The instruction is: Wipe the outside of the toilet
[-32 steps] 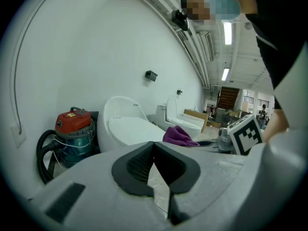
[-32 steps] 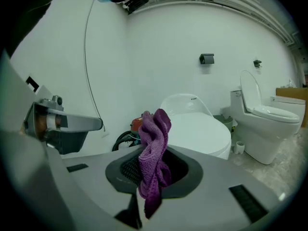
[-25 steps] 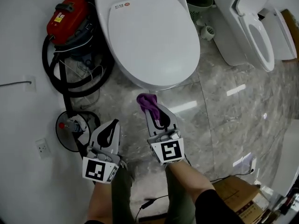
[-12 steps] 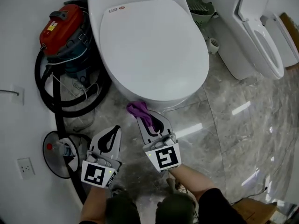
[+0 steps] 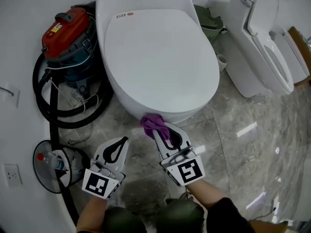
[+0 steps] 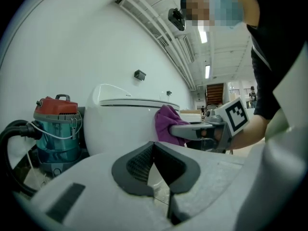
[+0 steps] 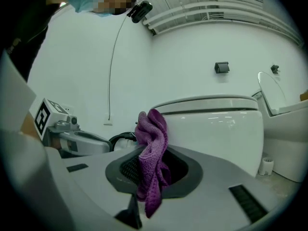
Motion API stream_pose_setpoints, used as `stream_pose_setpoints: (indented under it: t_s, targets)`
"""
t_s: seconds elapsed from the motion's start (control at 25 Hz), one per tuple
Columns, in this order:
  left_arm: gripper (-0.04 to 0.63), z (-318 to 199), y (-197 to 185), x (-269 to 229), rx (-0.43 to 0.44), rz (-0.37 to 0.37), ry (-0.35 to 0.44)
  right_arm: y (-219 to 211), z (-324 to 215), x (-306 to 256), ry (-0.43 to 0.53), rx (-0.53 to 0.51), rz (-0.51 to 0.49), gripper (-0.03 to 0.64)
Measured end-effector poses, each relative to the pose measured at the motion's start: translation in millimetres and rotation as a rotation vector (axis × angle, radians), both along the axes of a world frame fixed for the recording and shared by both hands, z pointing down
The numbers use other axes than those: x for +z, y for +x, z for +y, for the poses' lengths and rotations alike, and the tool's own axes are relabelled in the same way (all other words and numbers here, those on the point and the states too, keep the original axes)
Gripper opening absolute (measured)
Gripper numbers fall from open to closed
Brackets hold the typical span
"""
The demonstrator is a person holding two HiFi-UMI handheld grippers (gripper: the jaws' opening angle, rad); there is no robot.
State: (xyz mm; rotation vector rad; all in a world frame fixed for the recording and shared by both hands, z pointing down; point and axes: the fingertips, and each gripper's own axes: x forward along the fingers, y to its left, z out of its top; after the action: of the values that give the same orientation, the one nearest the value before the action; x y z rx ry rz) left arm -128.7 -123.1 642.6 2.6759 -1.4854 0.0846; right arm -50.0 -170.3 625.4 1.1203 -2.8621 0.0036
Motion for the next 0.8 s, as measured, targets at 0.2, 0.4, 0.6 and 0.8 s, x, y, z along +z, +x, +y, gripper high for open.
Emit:
stream_pose_setpoints:
  t_s: [0.2, 0.4, 0.6, 0.8]
  targets:
    - [0.000, -3.4, 2.9, 0.4, -0.026, 0.003, 0.017, 44.0, -3.4, -4.5, 0.004, -0.011, -0.006, 0.067]
    - [0.000, -12.0, 24.1, 3.8, -0.010, -0.022, 0.008, 104.2, -21.5, -3.0, -0.013, 0.035, -0.019, 0.067]
    - [0.000, -13.0, 51.4, 3.2, 0.019, -0.025, 0.016, 157.3, -56.6, -6.1, 0.025, 0.114, -0.024, 0.067]
    - [0.000, -12.9, 60.3, 2.3, 0.020, -0.018, 0.018, 190.3, -94.2, -3.0, 0.048, 0.185, -0.049, 0.066]
